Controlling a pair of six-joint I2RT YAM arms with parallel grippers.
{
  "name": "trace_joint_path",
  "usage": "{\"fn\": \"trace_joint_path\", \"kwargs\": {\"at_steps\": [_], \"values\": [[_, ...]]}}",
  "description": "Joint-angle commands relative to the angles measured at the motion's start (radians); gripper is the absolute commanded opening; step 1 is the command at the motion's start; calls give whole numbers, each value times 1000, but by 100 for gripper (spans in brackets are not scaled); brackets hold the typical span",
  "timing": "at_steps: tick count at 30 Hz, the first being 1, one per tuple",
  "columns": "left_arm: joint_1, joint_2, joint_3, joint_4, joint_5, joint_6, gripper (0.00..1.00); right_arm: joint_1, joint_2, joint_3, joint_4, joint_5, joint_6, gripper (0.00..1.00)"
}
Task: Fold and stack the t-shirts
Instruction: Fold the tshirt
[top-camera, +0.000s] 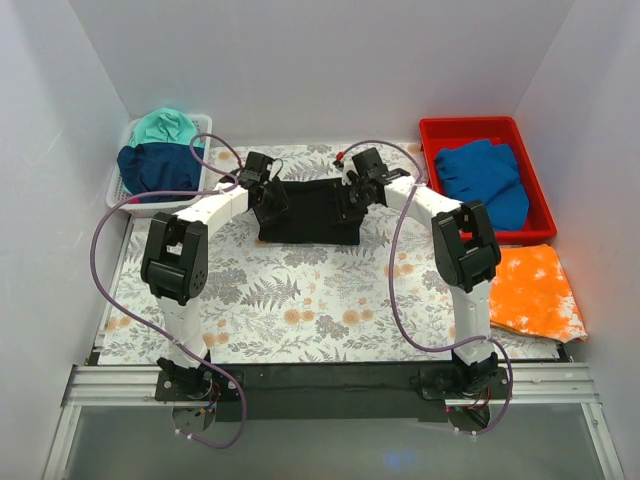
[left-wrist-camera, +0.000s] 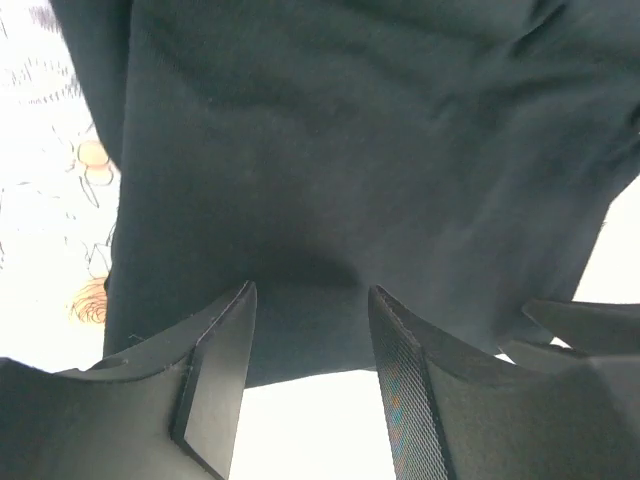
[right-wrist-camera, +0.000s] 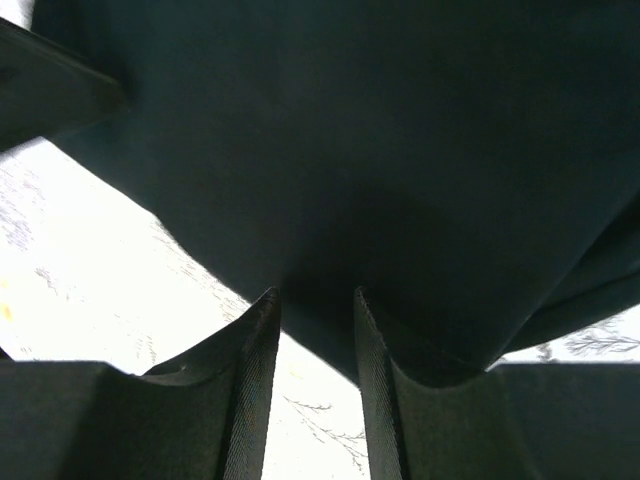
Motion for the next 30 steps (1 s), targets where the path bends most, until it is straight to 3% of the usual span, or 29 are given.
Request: {"fn": "trace_joint_path", "kwargs": {"at_steps": [1, 8, 20, 27, 30], "values": [[0, -17, -45, 23, 43, -5, 47, -5, 4, -71, 39, -59, 19, 41], [0, -28, -178, -23, -6, -23, 47, -4, -45, -255, 67, -22, 16, 40], [0, -100, -306, -72, -76, -20, 45, -4, -150, -410, 72, 15, 13, 38], [-13, -268, -261, -84, -64, 83, 42, 2, -266, -416, 30, 39, -10, 37], [-14, -319, -246, -90, -93, 86, 48, 5, -334, -415, 24, 58, -13, 38]]}}
